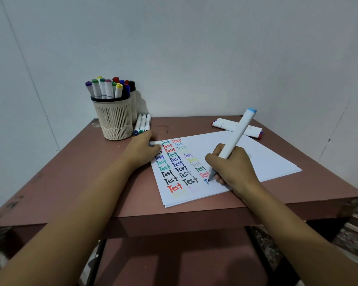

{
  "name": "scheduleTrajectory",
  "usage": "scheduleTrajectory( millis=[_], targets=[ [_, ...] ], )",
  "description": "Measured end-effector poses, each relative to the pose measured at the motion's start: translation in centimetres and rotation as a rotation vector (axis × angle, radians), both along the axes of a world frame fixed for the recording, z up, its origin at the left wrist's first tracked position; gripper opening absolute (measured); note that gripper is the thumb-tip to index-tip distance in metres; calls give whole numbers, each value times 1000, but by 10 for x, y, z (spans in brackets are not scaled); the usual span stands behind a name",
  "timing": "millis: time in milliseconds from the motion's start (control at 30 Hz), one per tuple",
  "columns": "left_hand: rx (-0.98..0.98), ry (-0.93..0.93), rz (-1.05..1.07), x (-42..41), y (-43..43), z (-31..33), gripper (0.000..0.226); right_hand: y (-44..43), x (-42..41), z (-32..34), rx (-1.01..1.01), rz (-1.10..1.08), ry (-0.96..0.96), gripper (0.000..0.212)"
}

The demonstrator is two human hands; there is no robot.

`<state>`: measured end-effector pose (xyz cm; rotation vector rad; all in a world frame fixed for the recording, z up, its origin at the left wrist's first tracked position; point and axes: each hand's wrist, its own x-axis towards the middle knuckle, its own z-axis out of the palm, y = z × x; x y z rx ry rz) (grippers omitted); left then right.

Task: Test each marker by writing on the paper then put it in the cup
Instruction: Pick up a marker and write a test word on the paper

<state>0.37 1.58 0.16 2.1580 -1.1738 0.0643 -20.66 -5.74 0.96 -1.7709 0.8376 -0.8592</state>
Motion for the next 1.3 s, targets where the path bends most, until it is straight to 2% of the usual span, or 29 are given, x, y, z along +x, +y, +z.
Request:
scheduleTrajectory(
  millis=[133,700,1000,1300],
  targets=[
    [2,2,-6,0,0,0,28,-1,0,-1,-57,-26,14,24],
    [5,-17,-3,-1,0,0,28,-1,0,-2,-69,-55,-15,22],
    [11,-9,-7,0,0,1,28,-2,-1,-1,-108,-54,4,27],
    [9,-19,-9,-1,-1,1,30,-2,-2,-2,-68,-90,-49,15]
  ],
)
